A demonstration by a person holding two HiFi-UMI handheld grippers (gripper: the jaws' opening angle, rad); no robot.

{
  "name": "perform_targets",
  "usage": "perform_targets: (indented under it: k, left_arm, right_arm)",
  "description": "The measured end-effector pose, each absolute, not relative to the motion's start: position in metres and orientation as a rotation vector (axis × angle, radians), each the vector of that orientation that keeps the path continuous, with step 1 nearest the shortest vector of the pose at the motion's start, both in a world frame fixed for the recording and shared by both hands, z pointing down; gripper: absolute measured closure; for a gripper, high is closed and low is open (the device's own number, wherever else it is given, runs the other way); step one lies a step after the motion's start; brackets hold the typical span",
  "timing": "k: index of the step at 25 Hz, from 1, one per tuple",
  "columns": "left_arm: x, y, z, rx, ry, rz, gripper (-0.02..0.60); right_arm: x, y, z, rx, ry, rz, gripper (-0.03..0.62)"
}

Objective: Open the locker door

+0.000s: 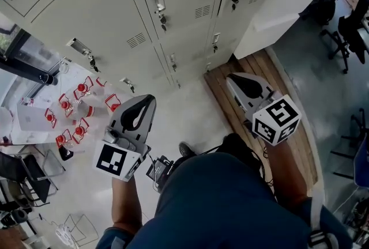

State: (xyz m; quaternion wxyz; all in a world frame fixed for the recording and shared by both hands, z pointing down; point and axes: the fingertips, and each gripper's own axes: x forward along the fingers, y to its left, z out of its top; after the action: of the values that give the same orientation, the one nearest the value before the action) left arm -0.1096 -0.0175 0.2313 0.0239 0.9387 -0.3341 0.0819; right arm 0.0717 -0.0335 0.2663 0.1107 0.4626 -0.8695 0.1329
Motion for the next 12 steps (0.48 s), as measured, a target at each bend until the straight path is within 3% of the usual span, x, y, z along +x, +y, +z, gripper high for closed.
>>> perform_targets:
  k: [12]
  left_arm:
    - [-0.137,-0.071,0.255,2.803,-1.185,0.272,0.555]
  right_arm:
    - [0.044,-0.113,0.298,1.218,-2.597,0.424,0.557]
